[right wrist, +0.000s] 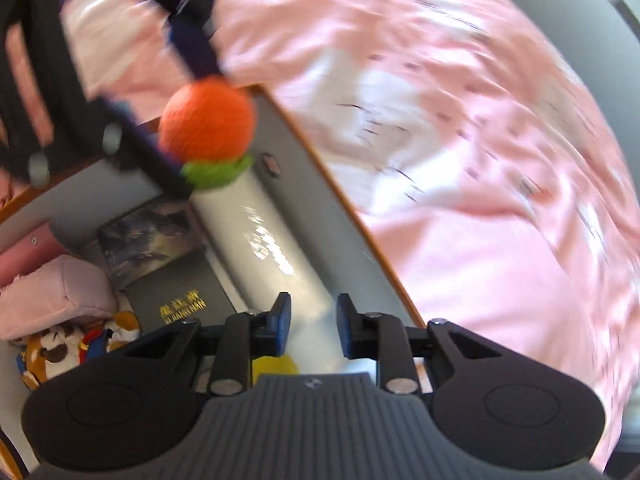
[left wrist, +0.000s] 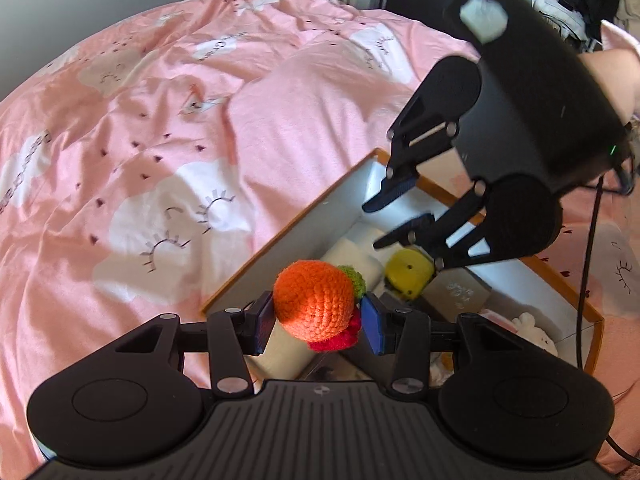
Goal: Organize objects
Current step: 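Open both grippers to release the items and withdraw from the box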
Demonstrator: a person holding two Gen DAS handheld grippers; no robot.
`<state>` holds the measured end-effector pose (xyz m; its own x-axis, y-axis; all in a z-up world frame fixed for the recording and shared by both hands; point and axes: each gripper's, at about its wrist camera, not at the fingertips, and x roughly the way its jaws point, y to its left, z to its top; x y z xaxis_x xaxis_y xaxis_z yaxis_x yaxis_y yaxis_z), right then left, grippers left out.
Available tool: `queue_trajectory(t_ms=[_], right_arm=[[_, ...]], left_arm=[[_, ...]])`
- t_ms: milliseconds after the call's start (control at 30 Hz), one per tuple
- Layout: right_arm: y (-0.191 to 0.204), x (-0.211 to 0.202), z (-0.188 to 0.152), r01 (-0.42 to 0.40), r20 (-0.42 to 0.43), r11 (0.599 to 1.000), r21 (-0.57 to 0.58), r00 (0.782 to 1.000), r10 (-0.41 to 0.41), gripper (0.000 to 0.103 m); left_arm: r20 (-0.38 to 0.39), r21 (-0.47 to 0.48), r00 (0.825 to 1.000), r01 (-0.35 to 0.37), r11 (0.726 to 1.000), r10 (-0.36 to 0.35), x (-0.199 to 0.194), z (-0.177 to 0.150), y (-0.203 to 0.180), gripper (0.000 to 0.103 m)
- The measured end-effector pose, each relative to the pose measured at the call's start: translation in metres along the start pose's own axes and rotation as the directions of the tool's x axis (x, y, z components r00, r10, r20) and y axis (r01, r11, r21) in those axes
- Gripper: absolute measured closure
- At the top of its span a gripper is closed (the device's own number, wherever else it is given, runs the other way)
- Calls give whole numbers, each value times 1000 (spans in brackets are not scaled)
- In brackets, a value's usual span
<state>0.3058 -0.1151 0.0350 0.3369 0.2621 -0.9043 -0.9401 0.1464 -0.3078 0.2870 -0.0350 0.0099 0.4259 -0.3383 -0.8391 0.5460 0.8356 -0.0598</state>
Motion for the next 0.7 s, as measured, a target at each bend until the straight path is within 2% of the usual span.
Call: queue_trajectory(t_ms=[133,267,367,500,700], right_arm=[[-11,-25,-17,92,31,981,171,995,-99,84],[-34,-41,-40,177,52,926,334,977,-205,84],[-53,-41,-51,190,53,884,427,971,-234,84],[-66,-26,-57,208,33,859,467,967,-252,84],[-65,-11,-64,200,42,865,460,968,-246,83]], left_arm=[[-18,57,1000,27,998,-26,23,12,-18,51],[-43,85,999,37,996,-34,53,26,-30,51],[-64,89,997,46,995,-40,75,35,-36,51],[-90,105,995,43,994,-33,99,42,-44,51],[-113,140,994,33,990,-17,120,46,-53,50]])
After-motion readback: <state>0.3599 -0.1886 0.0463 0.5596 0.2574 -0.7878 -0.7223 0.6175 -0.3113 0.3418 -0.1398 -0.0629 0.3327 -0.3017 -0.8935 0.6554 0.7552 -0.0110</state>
